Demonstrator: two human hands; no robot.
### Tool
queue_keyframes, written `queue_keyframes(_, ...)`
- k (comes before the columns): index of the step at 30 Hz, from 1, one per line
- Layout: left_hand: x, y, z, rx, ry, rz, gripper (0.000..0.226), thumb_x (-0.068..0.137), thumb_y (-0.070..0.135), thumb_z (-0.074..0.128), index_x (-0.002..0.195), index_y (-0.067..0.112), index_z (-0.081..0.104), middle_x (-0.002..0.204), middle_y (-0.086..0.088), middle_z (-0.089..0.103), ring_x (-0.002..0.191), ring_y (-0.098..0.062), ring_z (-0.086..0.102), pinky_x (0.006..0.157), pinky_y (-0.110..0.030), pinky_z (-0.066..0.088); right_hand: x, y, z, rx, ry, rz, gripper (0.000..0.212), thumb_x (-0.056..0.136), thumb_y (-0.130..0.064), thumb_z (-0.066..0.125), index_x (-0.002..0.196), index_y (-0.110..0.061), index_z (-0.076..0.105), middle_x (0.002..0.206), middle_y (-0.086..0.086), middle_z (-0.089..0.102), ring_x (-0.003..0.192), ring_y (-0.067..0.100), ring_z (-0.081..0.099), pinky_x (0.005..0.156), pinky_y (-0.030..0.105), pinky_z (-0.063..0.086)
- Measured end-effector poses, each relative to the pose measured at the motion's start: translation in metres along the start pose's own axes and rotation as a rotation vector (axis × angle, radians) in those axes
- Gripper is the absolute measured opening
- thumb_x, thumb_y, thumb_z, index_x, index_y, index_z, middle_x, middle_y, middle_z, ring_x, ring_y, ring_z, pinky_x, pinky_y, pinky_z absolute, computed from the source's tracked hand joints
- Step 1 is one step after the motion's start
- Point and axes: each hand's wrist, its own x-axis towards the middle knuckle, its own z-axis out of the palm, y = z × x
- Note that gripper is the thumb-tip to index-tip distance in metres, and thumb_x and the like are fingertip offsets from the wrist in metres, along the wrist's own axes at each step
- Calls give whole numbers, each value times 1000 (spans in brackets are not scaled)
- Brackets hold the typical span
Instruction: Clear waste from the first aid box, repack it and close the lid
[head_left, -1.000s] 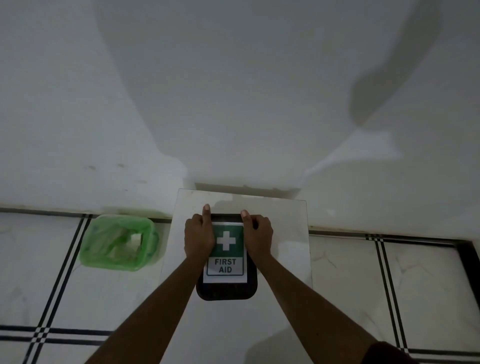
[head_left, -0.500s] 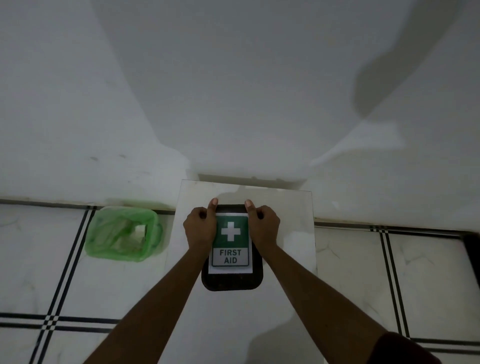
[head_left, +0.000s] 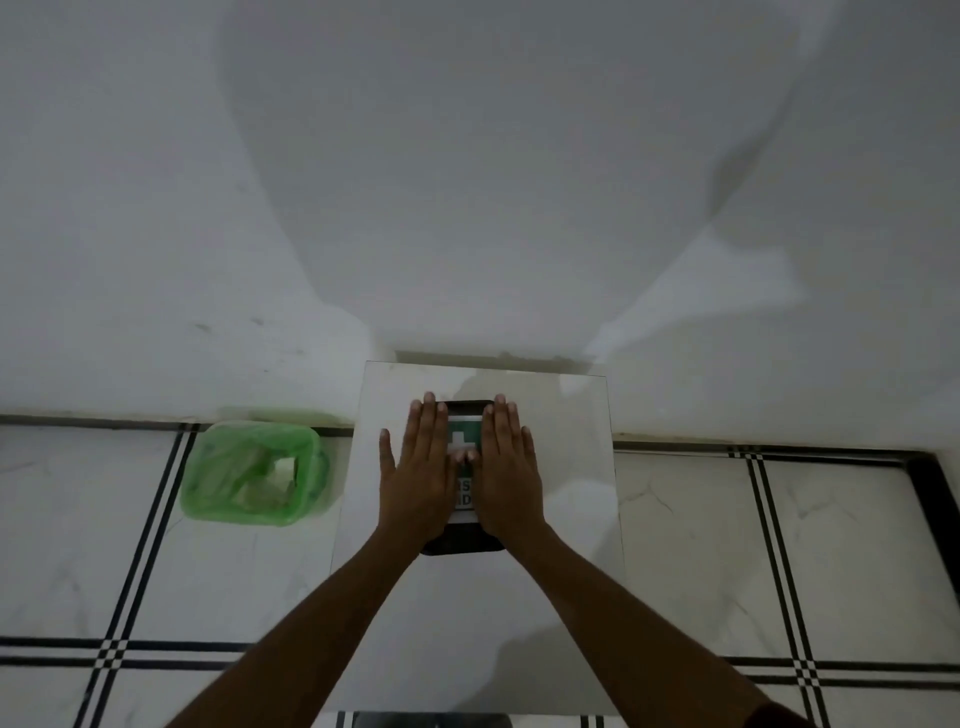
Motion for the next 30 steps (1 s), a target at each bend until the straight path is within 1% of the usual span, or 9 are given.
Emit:
queue_keyframes(3,-8,-3,10,114,-58,44,67,95,46,2,148,8,13,158,-12,11,146,-23,5,113,-61,20,-9,4,8,-40,28,7,67,95,-31,45,146,-4,11,156,16,15,145,27,6,117,47,20)
queue_keyframes(8,-8,-3,12,163,-72,83,65,95,43,6,148,5,12,157,-15,13,146,-28,11,116,-54,10,-9,1,9,-68,54,6,69,94,-31,50,145,-2,15,155,17,18,145,28,10,117,43,15)
queue_keyframes(11,-3,-3,10,148,-79,78,63,96,42,8,147,4,14,157,-15,16,146,-27,12,115,-49,4,-6,1,7,-77,45,12,65,95,-30,47,145,-2,17,154,18,21,144,29,13,117,44,18)
queue_keyframes(14,-7,-3,6,152,-81,77,65,96,43,3,147,5,16,157,-15,17,145,-27,14,115,-48,1,-8,1,5,-73,30,26,60,97,-30,42,144,-2,17,154,18,22,143,30,13,117,45,18)
queue_keyframes(18,-18,-4,7,101,-112,83,70,93,47,-2,148,6,10,158,-13,8,146,-26,5,118,-51,5,-12,-4,2,32,27,51,57,97,-34,23,145,-3,15,155,18,19,144,27,8,117,43,15)
queue_keyframes(21,-14,-2,-6,2,-118,62,71,91,50,-6,148,10,4,159,-10,4,146,-21,-4,119,-47,1,-9,-6,-10,37,6,27,59,97,-35,22,145,-2,17,155,18,17,144,28,6,119,45,13)
queue_keyframes(23,-1,0,-30,-87,-32,2,68,92,50,-1,148,12,9,159,-9,6,144,-15,-8,119,-41,-4,2,-9,-30,74,49,54,58,97,-36,19,145,-4,17,156,16,15,145,27,6,119,41,7)
queue_keyframes(25,14,4,-65,-136,82,-19,65,94,46,4,148,11,15,159,-10,10,144,-14,-5,119,-39,-2,14,-11,-60,120,125,57,56,98,-35,19,145,-5,19,156,16,17,146,25,6,120,40,7)
queue_keyframes(30,55,18,-176,-128,368,66,59,98,41,16,145,8,27,156,-13,21,146,-23,12,120,-40,6,61,-31,-162,123,358,-16,56,99,-37,20,143,-5,27,154,15,23,145,25,11,120,44,13)
